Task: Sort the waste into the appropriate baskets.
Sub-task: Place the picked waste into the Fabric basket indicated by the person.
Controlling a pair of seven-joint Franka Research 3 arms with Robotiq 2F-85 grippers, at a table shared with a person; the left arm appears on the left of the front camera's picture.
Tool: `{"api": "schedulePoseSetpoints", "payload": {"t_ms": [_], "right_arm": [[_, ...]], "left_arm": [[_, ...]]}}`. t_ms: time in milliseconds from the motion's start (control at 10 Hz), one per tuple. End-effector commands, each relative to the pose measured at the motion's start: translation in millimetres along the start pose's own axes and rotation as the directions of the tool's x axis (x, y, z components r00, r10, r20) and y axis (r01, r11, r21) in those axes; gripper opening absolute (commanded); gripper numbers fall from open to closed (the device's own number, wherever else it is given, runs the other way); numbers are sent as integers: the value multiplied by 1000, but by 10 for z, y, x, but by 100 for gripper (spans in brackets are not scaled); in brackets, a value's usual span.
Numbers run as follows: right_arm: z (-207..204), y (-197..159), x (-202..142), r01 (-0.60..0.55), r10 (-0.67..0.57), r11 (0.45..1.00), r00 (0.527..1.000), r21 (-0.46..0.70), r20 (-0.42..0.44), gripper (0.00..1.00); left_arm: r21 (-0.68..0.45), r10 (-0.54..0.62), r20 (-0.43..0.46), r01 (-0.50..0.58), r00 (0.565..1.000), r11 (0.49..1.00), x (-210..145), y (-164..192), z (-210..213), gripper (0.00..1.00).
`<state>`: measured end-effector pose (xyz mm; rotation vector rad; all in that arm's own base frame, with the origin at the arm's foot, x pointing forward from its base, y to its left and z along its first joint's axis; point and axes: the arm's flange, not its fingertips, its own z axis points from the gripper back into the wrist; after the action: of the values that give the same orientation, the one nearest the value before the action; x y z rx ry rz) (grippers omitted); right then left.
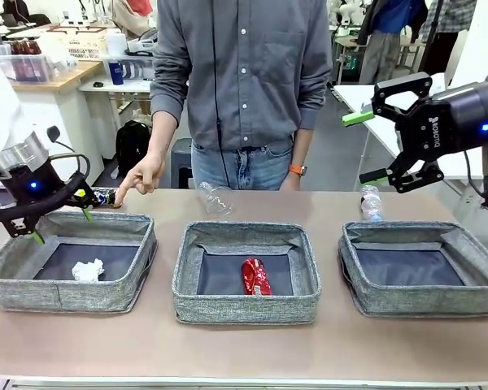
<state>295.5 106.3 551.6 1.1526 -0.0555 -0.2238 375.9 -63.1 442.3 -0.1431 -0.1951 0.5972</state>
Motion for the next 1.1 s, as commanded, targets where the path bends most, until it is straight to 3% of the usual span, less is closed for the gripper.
{"api": "schedulePoseSetpoints", "payload": {"t_ms": [0,200,300,400,500,600,700,900,1000], "right_arm": [[-23,9,18,-20,20,999,1000,30,-1,100],[-23,9,18,-20,20,999,1000,30,-1,100],[-23,9,18,-20,20,999,1000,30,-1,100],[-23,9,18,-20,20,999,1000,30,-1,100],[-23,9,18,-20,20,999,1000,30,-1,100],[-23,9,18,-20,20,999,1000,30,-1,100],[-23,9,18,-20,20,999,1000,30,-1,100],[-23,9,18,-20,20,999,1000,30,-1,100],[-23,9,18,-20,20,999,1000,30,-1,100]], "left_arm": [[-135,-85,-54,77,995,988,-125,109,108,100],[-357,-206,-135,147,969,923,-178,28,446,100],[-521,-265,-138,157,954,839,-215,-32,642,100],[-695,-351,-159,148,923,704,-247,-65,779,100],[-784,-444,-168,153,880,601,-260,-93,849,100],[-909,-550,-139,114,824,401,-234,-67,865,100],[-962,-607,-134,45,783,271,-197,-5,843,100],[-995,-657,-85,-24,749,102,-137,150,743,100],[-997,-661,-80,-56,746,57,-110,203,687,100]]}}
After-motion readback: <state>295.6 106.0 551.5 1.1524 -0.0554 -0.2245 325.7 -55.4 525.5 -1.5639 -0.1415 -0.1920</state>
